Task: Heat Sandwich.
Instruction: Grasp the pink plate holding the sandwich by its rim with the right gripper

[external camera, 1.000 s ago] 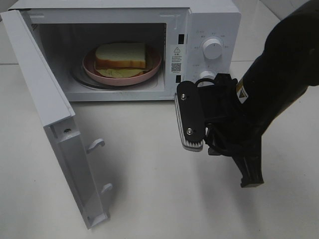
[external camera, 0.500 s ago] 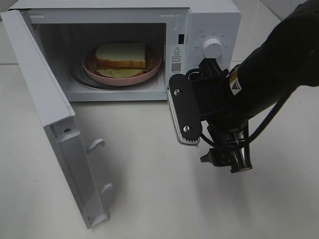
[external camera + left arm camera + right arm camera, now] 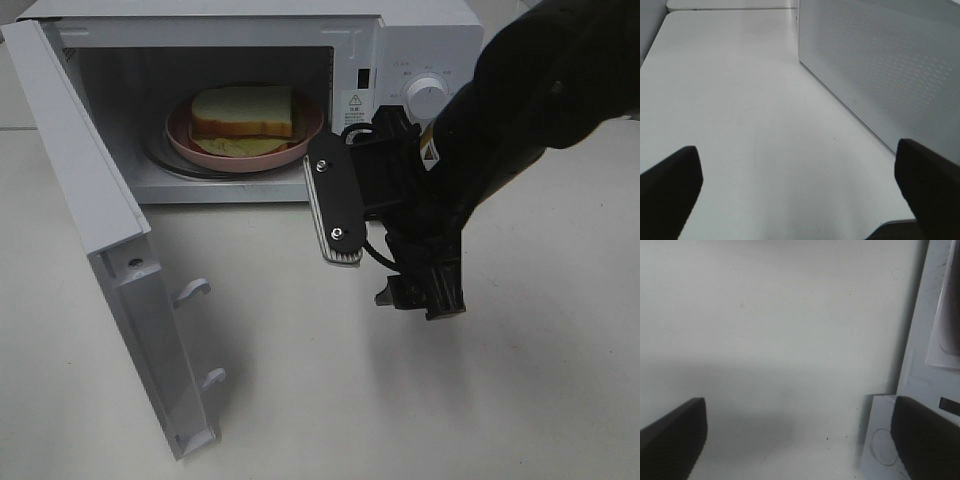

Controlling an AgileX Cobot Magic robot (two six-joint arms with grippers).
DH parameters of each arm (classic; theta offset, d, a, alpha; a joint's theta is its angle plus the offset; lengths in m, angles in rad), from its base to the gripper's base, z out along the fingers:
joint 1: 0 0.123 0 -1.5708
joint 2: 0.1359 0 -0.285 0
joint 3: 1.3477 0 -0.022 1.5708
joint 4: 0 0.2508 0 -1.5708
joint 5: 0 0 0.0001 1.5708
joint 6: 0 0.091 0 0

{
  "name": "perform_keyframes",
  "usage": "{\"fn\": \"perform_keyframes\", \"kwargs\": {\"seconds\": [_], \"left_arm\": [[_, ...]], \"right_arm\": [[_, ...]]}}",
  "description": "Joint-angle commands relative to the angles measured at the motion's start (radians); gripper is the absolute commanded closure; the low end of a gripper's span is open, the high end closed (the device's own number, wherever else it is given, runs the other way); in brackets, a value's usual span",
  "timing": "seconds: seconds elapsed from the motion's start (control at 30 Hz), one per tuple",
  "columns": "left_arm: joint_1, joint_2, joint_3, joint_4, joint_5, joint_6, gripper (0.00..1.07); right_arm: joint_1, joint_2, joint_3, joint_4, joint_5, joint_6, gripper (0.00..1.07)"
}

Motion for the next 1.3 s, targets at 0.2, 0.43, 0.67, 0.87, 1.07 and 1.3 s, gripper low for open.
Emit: {"fn": "perform_keyframes", "kwargs": {"seconds": [0.2, 0.43, 0.67, 0.87, 1.07, 1.3], "left_arm": [[0.002, -0.005, 0.002, -0.006, -0.014, 0.002, 0.07], [0.002, -0.005, 0.002, -0.006, -0.014, 0.002, 0.07], [0.002, -0.005, 0.002, -0.005, -0.014, 0.002, 0.07], [0.002, -0.005, 0.002, -0.005, -0.014, 0.002, 0.07], [0.002, -0.005, 0.002, -0.005, -0.014, 0.002, 0.07], [0.002, -0.005, 0.002, -0.005, -0.014, 0.002, 0.07]], "right_arm": [[0.001, 0.1, -0.116, -0.008, 0.011, -0.006, 0.15], [0.001, 0.181, -0.208, -0.011, 0.018, -0.006, 0.17], [0.001, 0.29, -0.349, -0.012, 0.037, -0.006, 0.19], [0.001, 0.382, -0.489, -0.06, 0.054, 0.045, 0.21], [0.001, 0.442, -0.576, -0.063, 0.054, 0.058, 0.22], [-0.011, 0.541, -0.688, -0.062, 0.045, 0.061, 0.24]]}}
